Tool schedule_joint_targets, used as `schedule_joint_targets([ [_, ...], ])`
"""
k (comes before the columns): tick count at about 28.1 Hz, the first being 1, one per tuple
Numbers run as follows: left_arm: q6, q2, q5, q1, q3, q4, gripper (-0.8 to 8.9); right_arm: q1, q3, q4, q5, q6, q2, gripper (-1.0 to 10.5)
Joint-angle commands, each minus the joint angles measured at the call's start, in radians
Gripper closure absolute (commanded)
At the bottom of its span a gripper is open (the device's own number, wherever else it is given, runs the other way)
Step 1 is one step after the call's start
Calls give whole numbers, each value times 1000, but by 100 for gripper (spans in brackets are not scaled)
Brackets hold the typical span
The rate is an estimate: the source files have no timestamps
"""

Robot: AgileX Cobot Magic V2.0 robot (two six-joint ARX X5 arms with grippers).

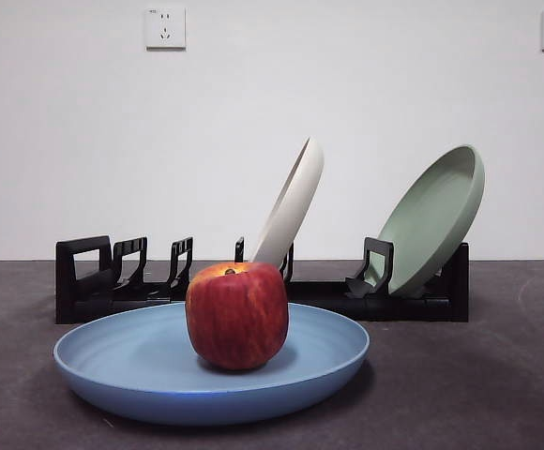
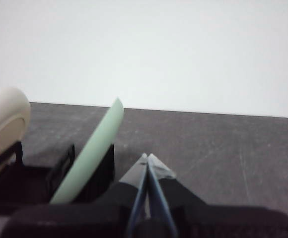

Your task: Take the blue plate from the plate rack,put the plate on the table,take the apple from the table,put the apple in the plate

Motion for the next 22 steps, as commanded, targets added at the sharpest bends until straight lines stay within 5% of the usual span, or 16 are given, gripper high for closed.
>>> schedule_joint_targets([
  [1,0,-3,-1,3,-13,4,817,-3,-58,12,2,3,-33,946],
  [22,0,-3,-1,3,-13,4,817,-3,-157,-171,-3,137,-132,946],
])
